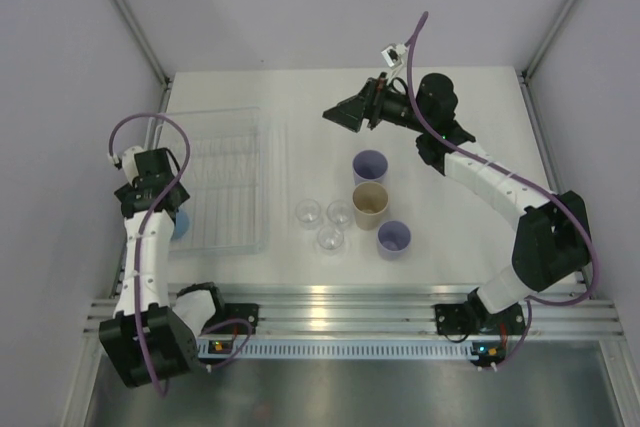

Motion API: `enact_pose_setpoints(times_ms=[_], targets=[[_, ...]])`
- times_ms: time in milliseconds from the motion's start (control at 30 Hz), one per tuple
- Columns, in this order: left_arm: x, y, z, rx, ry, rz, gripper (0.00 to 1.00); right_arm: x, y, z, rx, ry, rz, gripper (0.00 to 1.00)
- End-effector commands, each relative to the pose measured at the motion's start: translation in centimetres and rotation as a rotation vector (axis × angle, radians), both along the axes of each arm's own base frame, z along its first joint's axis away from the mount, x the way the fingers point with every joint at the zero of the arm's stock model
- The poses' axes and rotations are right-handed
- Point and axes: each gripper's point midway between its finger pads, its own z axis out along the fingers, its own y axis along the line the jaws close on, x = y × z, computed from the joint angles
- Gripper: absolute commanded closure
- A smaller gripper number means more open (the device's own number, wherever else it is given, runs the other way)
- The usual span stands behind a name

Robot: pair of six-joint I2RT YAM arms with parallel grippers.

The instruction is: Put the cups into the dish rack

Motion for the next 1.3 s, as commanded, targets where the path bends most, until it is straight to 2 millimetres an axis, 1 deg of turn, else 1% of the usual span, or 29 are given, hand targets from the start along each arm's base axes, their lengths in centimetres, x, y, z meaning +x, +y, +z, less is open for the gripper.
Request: enact_pose_setpoints(times_ms=[0, 267, 333, 567, 700, 833, 867, 967, 1067, 1167, 1200, 1267], targets=[[0.1, 0.8, 0.9, 0.011, -0.036, 0.070, 1.00, -0.4, -0.7, 2.6, 0.033, -0.083, 0.001, 0.00], [-1.1, 1.1, 0.6, 0.015, 0.017, 0.128, 1.00, -0.6, -0.8, 2.3, 0.037, -0.073, 0.004, 0.01], [-1.0, 0.9, 0.6, 0.001, 0.015, 0.129, 1.00, -0.7, -0.7, 2.3, 0.042, -0.074, 0.009, 0.01], [-0.7, 0.1, -0.9, -0.062, 0.030, 0.128, 1.00, -0.6, -0.7, 3.0, 0.044, -0.090, 0.010, 0.01], [-0.8, 0.1, -0.9, -0.062, 0.027, 0.131, 1.00, -0.8, -0.7, 3.1, 0.042, -0.094, 0.008, 0.01], [-0.7, 0.1, -0.9, -0.063, 0.028, 0.130, 1.00, -0.9, -0.9, 2.8, 0.034, -0.087, 0.000, 0.01], [-0.6, 0.0, -0.9, -0.065, 0.027, 0.127, 0.90, -0.9, -1.0, 2.9, 0.034, -0.090, -0.002, 0.01], [-0.7, 0.0, -1.1, -0.069, 0.037, 0.133, 0.55, -1.0, -1.0, 2.7, 0.027, -0.090, -0.003, 0.01], [-0.8, 0.2, -1.2, -0.064, 0.047, 0.144, 0.42, -1.0, -1.2, 2.8, 0.024, -0.091, -0.009, 0.01], [-0.9, 0.2, -1.1, -0.063, 0.045, 0.146, 0.36, -1.2, -1.2, 2.8, 0.023, -0.092, -0.009, 0.01], [-0.9, 0.2, -1.1, -0.061, 0.046, 0.147, 0.32, -1.2, -1.2, 2.8, 0.023, -0.092, -0.009, 0.01], [-0.9, 0.2, -0.9, -0.061, 0.039, 0.148, 0.30, -1.1, -1.3, 2.8, 0.022, -0.092, -0.014, 0.01]])
